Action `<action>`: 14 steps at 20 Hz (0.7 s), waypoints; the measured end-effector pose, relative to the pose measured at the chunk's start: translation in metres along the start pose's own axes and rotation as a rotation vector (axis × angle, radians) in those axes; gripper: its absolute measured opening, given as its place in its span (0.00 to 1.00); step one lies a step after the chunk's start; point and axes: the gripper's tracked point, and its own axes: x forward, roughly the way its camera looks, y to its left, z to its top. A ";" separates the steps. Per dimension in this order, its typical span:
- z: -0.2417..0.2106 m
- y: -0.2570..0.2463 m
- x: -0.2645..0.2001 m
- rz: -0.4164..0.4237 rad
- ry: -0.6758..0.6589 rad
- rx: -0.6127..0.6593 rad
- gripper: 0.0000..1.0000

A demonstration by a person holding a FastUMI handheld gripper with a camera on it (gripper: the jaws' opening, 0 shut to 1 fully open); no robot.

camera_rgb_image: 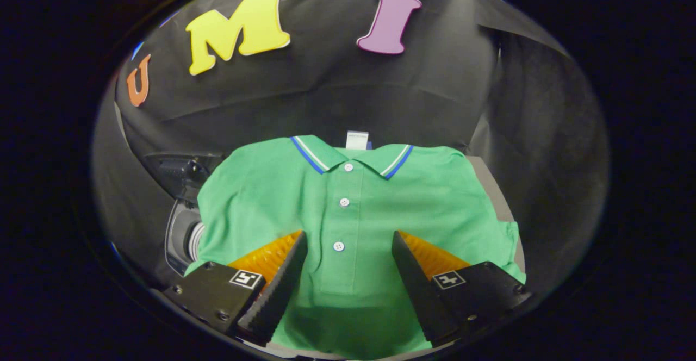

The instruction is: Put the clothes into the washing machine and then close the washing machine lid.

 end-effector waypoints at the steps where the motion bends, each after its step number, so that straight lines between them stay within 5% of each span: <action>1: 0.001 0.002 0.001 0.007 -0.002 -0.013 0.98; 8: -0.002 0.006 -0.002 0.013 0.129 -0.048 0.86; 12: 0.000 0.008 0.001 -0.049 0.174 -0.029 0.38; 14: -0.002 0.007 0.002 -0.067 0.186 -0.026 0.26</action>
